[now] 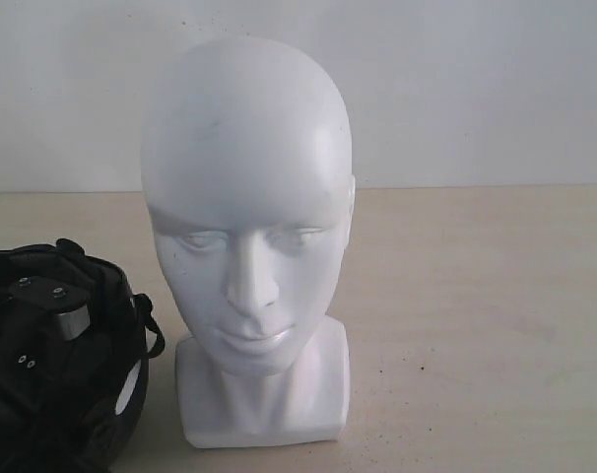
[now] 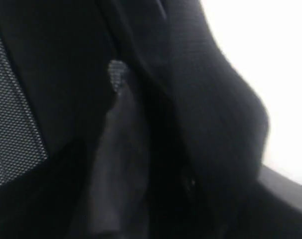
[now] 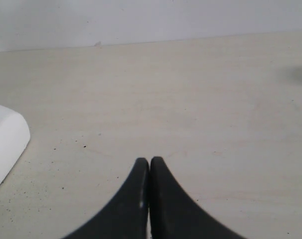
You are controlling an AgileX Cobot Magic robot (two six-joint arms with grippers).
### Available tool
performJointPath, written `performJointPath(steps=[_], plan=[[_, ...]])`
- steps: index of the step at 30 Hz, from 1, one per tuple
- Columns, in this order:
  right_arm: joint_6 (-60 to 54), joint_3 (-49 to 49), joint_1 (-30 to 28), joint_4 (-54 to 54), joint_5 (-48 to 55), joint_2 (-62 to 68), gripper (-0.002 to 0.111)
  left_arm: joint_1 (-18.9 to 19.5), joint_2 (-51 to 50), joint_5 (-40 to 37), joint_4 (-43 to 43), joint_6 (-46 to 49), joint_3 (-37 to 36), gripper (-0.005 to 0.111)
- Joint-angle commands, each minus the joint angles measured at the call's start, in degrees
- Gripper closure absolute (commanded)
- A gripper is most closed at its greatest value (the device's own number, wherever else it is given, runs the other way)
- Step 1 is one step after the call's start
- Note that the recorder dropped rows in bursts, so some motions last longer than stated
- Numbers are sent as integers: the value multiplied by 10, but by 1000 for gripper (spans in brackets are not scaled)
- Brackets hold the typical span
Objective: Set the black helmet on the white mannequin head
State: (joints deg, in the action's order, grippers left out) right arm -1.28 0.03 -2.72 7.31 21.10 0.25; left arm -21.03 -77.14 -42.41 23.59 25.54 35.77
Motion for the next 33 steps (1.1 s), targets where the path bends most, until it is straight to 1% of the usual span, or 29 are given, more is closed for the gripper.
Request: performJointPath(steps=[1, 7, 15, 17, 19, 22, 23, 29, 33], plan=[[-2, 0, -1, -4, -7, -3, 108, -3, -6, 5, 15, -7, -2, 44], [-2, 0, -1, -4, -7, -3, 108, -3, -5, 2, 15, -7, 10, 62], [-2, 0, -1, -4, -7, -3, 108, -3, -5, -4, 27, -12, 23, 63], [-2, 0, -1, -4, -7, -3, 108, -3, -5, -9, 27, -25, 23, 66], [-2, 0, -1, -4, -7, -3, 108, -3, -5, -11, 23, -44, 23, 75], [-2, 0, -1, -4, -7, -3, 108, -3, -5, -11, 23, -44, 23, 99], [-2, 0, -1, -4, -7, -3, 108, -2, -5, -11, 23, -42, 23, 102], [-2, 0, -1, -4, -7, -3, 108, -2, -1, -22, 23, -48, 23, 102], [-2, 0, -1, -4, -7, -3, 108, -2, 34, -37, 15, -62, 23, 102]])
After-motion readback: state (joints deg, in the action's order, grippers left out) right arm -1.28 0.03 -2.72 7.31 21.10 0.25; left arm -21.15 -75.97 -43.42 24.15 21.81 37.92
